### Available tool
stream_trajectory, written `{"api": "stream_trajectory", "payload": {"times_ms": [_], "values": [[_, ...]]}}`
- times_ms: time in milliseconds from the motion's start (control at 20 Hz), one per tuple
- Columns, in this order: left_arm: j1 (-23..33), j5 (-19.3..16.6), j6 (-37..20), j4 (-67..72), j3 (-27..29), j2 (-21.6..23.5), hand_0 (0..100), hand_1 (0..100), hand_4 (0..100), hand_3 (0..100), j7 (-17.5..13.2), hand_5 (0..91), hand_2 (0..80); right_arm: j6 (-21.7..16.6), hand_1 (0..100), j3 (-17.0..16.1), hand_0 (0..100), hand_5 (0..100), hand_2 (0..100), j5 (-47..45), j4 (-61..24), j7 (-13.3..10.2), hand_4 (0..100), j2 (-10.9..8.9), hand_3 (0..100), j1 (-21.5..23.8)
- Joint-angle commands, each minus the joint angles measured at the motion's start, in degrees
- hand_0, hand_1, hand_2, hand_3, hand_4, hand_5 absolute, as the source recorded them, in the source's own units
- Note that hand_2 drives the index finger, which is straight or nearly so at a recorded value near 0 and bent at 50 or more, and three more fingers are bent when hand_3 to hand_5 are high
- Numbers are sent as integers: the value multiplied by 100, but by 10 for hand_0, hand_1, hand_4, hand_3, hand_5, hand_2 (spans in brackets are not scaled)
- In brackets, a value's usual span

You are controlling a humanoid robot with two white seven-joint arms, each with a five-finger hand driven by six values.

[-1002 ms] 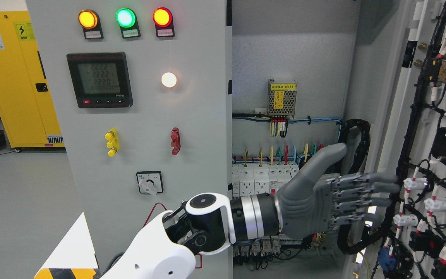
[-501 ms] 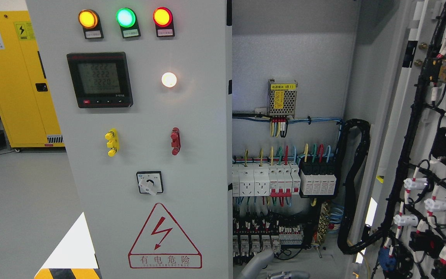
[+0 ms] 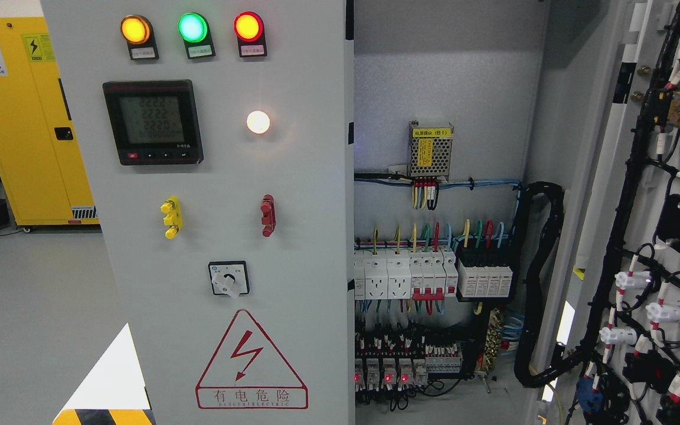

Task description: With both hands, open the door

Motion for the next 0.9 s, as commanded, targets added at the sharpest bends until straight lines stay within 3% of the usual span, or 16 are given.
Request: {"api": "stream_trajectory", "payload": {"times_ms": [0, 100, 301, 451, 601, 852], "values": [[795, -660, -508, 2834, 1451, -725, 0, 0, 0, 49, 8, 0, 0, -3, 84, -2, 217, 0, 0, 8, -9, 0, 0, 123, 0, 40], [716, -695, -833, 3845, 1751, -953, 0, 0, 0, 49, 0, 0, 0, -3, 83, -2, 217, 0, 0, 0, -9, 0, 0, 123, 0, 75], [348, -695, -1502, 5972, 1796, -1322, 0, 0, 0, 49, 17, 0, 0, -3, 83, -2, 217, 0, 0, 0, -9, 0, 0, 97, 0, 75], [136, -695, -1591, 7240, 1788, -1587, 0, 0, 0, 48, 463, 0, 0, -3, 83, -2, 217, 0, 0, 0, 0, 0, 0, 97, 0, 75], [171, -695, -1591, 7882, 1805, -1762, 0, 0, 0, 48, 773, 0, 0, -3, 83, -2, 217, 0, 0, 0, -9, 0, 0, 35, 0, 75], [206, -695, -1565, 8157, 1805, -1781, 0, 0, 0, 49, 782, 0, 0, -3, 83, -2, 217, 0, 0, 0, 0, 0, 0, 26, 0, 75]]}}
